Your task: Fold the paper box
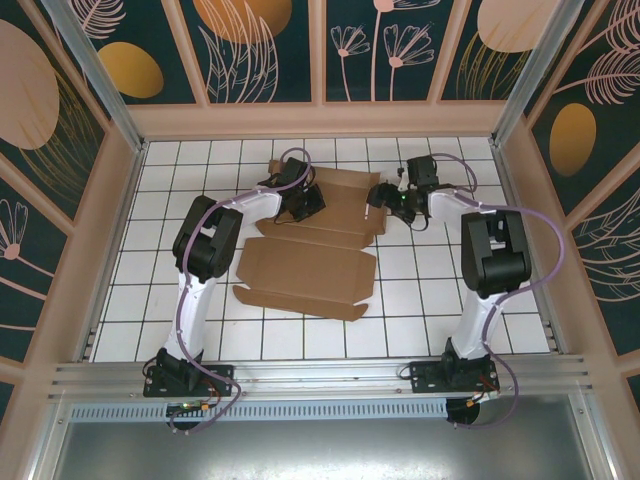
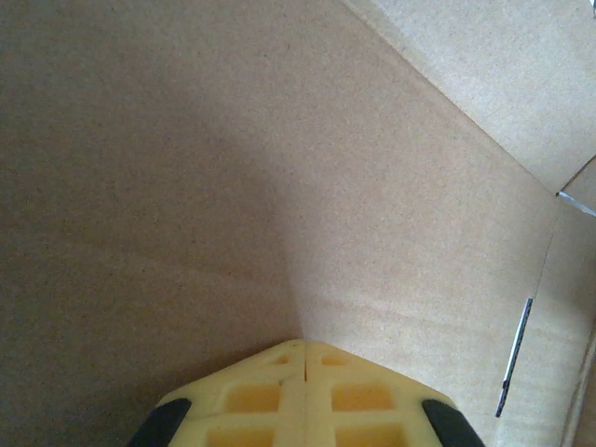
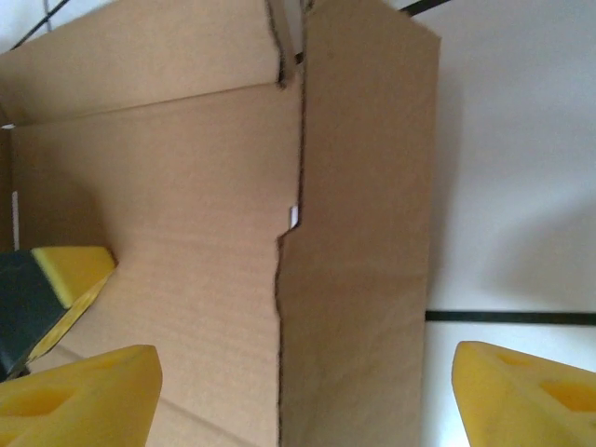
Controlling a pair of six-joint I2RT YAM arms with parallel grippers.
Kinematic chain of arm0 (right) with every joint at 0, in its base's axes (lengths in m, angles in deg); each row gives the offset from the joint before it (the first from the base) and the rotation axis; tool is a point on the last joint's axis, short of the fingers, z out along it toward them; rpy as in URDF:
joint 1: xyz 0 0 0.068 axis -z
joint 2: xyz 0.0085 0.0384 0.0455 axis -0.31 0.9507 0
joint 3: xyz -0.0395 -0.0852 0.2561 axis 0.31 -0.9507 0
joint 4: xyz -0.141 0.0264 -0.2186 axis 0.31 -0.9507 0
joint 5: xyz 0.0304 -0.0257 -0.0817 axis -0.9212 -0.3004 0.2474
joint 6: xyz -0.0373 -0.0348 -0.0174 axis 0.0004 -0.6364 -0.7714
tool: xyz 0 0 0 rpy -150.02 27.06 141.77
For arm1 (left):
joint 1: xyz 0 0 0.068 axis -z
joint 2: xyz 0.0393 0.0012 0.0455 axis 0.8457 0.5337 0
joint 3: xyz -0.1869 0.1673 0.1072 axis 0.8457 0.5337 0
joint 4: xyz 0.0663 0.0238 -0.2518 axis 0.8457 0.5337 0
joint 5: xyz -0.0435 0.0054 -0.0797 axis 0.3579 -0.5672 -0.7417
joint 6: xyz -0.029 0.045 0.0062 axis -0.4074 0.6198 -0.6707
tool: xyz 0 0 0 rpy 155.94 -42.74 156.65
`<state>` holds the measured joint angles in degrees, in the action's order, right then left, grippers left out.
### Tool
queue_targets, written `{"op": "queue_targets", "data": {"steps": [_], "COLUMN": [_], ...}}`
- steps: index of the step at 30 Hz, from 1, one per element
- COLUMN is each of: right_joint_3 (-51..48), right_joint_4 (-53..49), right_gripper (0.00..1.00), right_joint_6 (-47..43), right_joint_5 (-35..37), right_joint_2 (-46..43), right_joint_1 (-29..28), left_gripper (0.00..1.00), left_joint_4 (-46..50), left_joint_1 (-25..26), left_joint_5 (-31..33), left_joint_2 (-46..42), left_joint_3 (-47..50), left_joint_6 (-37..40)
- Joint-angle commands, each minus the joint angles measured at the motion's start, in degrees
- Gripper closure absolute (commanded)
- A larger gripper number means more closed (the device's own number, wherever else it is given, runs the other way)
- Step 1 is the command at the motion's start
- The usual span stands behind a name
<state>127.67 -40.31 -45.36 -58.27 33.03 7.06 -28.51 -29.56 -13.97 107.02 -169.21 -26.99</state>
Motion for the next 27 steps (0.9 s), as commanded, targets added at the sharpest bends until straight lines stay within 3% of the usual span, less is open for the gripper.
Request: {"op": "queue_targets", "data": {"steps": [1,8,13,19,26,27], "right_joint_3": [2.18,-0.41,-2.85,-3.05,4.97,6.26], "right_joint_4": [-3.23,6.11,10.41,10.95,5.76,5.38], "right_gripper": [0.23,0.41,0.63,0.64,0.62,0.58], "right_joint_6": [-1.21,1.60,3.47,4.26,2.20,2.17], "right_joint_5": [0.99,-13.49,-18.01,-18.83,-14.71,-14.14], "right_joint_2": [2.67,3.41,0.50,-3.07,3.61,4.82], "right_joint_1": [0.59,0.97,0.99,-0.86,-6.44,-7.12], "left_gripper": [1.00,1.00,1.00,1.00,1.00,1.00], "left_joint_4": [4.96,4.56,4.28,4.10,3.75,3.75], "left_joint_1": [-0.94,-0.98,-1.03,-1.02,-1.12,-1.10], "left_joint_5": [1.22,0.47,0.13,-0.09,-0.22,-0.18], "left_joint_2": [-0.36,-0.26,-0.30,-0.29,-0.48,-0.61], "left_joint_3": [1.68,1.97,2.18,2.26,2.68,2.78], "left_joint_6": [1.01,0.78,0.73,0.84,0.72,0.74]}}
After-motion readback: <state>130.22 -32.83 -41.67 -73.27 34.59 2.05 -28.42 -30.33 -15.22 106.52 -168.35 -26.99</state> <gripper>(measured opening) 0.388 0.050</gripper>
